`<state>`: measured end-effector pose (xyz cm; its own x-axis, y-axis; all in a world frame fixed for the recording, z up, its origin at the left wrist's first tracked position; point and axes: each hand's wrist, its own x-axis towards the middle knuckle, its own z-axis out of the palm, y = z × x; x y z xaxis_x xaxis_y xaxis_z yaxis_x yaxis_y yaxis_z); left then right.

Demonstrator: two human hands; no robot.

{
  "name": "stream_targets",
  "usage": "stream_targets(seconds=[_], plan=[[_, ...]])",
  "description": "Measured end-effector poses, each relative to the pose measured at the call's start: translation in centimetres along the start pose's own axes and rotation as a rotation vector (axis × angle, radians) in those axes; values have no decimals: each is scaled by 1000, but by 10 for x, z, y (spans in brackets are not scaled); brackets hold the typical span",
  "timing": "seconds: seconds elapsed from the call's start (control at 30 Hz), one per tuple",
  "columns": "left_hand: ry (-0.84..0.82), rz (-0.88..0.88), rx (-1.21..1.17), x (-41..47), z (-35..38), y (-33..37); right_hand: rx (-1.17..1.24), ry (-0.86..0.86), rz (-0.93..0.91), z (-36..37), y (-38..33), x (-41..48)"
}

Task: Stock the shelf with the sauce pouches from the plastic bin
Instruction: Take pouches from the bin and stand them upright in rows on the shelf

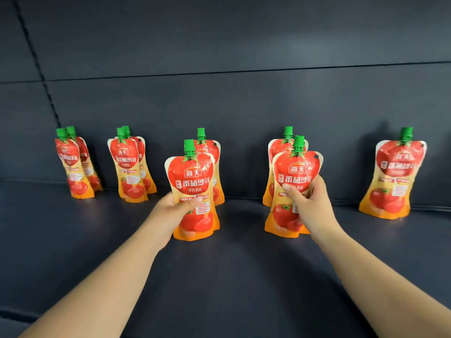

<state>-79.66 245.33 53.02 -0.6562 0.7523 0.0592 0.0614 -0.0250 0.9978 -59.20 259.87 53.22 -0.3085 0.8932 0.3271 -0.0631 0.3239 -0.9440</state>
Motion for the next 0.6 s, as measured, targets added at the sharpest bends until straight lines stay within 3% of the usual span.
stream_targets(seconds=[0.13, 0.47, 0.6], plan=[[63, 38, -19, 23, 6, -12, -93, -8, -3, 8, 15, 3], [344, 370, 301, 62, 21, -34, -340, 82, -50, 28, 41, 26], [391, 405, 386, 86, 23, -37, -390, 110, -71, 35, 50, 41]])
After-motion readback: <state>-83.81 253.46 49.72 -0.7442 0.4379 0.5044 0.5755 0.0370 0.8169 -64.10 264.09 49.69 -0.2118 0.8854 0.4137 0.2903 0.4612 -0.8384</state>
